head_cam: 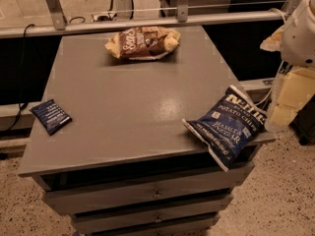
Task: Move brown chip bag near blue chip bag
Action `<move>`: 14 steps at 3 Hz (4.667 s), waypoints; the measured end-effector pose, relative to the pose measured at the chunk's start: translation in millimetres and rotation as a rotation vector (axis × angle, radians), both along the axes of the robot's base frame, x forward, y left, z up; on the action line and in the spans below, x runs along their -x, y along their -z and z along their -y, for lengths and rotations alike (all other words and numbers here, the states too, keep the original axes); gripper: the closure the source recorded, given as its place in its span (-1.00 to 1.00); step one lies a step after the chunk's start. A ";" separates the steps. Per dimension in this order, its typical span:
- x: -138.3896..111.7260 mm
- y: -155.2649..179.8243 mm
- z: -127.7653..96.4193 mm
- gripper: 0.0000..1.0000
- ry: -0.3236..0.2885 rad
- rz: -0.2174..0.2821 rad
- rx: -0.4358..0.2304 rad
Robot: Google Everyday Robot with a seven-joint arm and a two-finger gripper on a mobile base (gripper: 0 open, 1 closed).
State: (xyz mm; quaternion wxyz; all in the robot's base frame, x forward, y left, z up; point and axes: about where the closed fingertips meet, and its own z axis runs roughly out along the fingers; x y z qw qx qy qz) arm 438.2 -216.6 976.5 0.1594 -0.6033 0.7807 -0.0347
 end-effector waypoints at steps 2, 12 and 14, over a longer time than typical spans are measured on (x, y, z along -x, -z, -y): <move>-23.6 0.8 -2.7 -1.00 0.014 0.036 -0.034; -382.4 104.6 -200.8 -0.24 0.089 0.175 -0.607; -375.8 90.2 -190.3 0.72 0.060 0.202 -0.595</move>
Offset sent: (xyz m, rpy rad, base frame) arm 0.0665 0.0052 -0.0068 0.0969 -0.0799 -0.0401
